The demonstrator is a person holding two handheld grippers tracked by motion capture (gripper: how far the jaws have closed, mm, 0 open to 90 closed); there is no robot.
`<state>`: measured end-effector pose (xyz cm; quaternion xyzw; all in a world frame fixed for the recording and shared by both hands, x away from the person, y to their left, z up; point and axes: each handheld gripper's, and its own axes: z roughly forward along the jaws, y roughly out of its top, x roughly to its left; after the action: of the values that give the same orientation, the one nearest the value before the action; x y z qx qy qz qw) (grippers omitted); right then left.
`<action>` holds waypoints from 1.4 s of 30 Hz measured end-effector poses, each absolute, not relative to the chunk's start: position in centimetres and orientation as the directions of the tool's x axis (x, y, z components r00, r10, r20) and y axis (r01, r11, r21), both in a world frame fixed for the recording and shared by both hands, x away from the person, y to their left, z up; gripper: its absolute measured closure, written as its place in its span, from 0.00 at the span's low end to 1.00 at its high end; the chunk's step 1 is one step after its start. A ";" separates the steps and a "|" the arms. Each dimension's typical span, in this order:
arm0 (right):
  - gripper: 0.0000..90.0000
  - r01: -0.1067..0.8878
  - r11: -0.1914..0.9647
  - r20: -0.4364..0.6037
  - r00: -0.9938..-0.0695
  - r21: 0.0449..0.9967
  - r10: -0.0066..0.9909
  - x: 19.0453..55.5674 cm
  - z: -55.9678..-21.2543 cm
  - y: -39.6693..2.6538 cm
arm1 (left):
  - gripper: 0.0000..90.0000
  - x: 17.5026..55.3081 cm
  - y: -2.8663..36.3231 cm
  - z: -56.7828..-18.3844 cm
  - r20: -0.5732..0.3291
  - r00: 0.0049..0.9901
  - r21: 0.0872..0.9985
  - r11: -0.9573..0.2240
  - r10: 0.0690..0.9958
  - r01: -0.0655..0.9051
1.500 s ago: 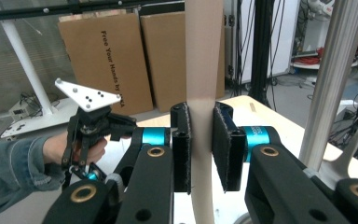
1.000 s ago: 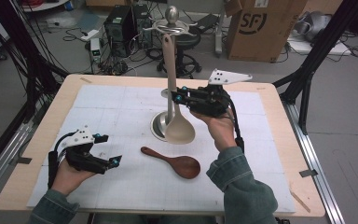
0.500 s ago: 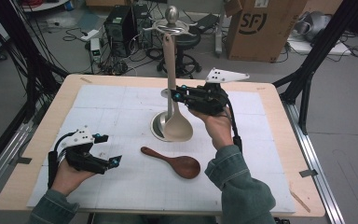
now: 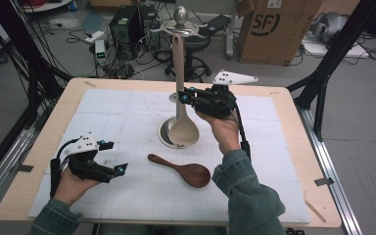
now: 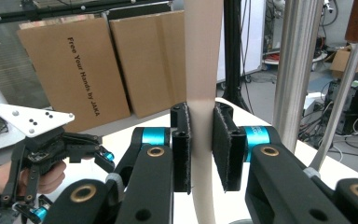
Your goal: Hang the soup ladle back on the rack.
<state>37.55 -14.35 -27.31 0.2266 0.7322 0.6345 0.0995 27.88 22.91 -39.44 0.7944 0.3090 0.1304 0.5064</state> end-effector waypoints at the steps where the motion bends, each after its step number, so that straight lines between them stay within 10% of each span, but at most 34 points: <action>1: 0.88 0.209 0.091 0.145 -0.877 0.974 0.459 37.6 -27.3 -14.3 | 0.06 27.9 22.9 -39.4 -0.105 0.775 0.885 -0.296 0.624 0.359; 42: 0.83 0.189 0.107 0.116 -0.871 0.976 0.478 37.2 -25.7 -16.3 | 0.06 28.1 23.1 -39.6 -0.110 0.773 0.885 -0.293 0.625 0.363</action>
<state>37.21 -16.31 -25.74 0.2269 0.7350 0.6286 0.1150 28.07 23.12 -39.58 0.7935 0.3112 0.1292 0.5068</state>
